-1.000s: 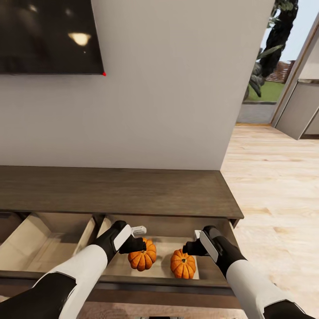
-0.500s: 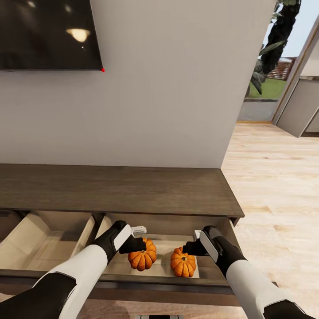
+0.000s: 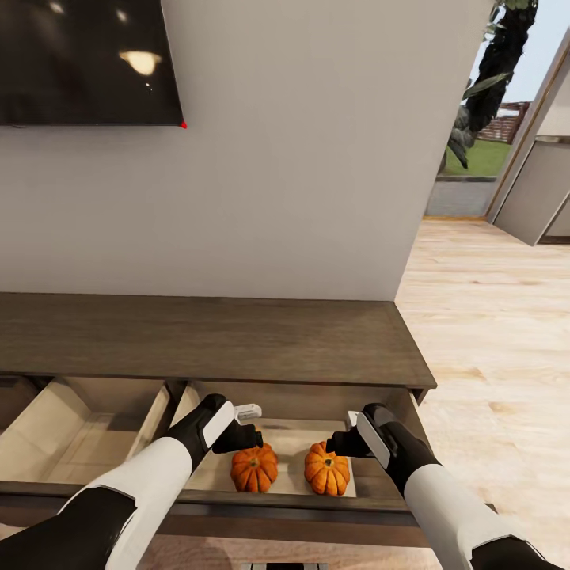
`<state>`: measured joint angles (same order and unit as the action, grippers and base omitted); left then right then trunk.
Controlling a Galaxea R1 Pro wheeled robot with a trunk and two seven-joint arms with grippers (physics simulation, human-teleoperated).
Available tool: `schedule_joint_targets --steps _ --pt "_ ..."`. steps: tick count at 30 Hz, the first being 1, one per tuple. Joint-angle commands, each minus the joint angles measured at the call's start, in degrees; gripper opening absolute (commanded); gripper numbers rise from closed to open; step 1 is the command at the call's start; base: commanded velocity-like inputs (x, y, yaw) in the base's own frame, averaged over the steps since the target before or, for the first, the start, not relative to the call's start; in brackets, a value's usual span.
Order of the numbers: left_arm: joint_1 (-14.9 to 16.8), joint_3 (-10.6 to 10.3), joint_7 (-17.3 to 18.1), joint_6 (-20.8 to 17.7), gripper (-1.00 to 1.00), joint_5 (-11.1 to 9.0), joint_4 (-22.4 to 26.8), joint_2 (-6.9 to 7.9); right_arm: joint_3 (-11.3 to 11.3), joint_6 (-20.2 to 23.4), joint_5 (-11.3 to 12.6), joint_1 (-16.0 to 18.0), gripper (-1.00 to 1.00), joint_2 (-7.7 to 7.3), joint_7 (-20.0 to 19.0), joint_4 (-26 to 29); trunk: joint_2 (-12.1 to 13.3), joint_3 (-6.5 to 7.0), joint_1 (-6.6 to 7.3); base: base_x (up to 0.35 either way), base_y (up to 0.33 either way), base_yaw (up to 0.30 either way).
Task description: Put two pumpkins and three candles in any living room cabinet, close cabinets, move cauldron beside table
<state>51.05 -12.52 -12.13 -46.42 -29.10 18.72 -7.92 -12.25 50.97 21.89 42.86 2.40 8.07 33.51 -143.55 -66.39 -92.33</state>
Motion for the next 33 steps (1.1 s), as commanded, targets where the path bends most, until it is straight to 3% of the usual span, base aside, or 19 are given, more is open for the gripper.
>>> schedule_joint_targets --steps 1,7,20,33 --pt "0.02 -0.4 -0.44 -0.17 1.0 -0.61 0.09 0.03 -0.23 0.16 0.61 0.03 1.0 -0.03 0.55 0.06 -0.02 -0.05 0.01 0.0 0.0 0.0" --pt "0.02 -0.4 -0.44 -0.17 1.0 -0.62 0.09 0.09 -0.27 0.15 0.61 0.02 1.0 -0.03 0.57 0.06 0.03 0.84 0.11 0.0 0.0 0.0" --pt "0.02 -0.4 -0.44 -0.15 1.0 -0.7 0.06 0.1 -0.31 0.16 0.61 0.03 1.0 -0.03 0.58 0.06 0.03 0.84 0.11 -0.103 0.0 0.0" --pt "0.02 -0.27 -0.35 -0.22 1.0 -0.78 0.03 0.13 -0.37 0.16 0.61 0.03 1.0 0.0 0.61 0.06 0.21 3.72 0.45 -0.008 0.0 0.0"
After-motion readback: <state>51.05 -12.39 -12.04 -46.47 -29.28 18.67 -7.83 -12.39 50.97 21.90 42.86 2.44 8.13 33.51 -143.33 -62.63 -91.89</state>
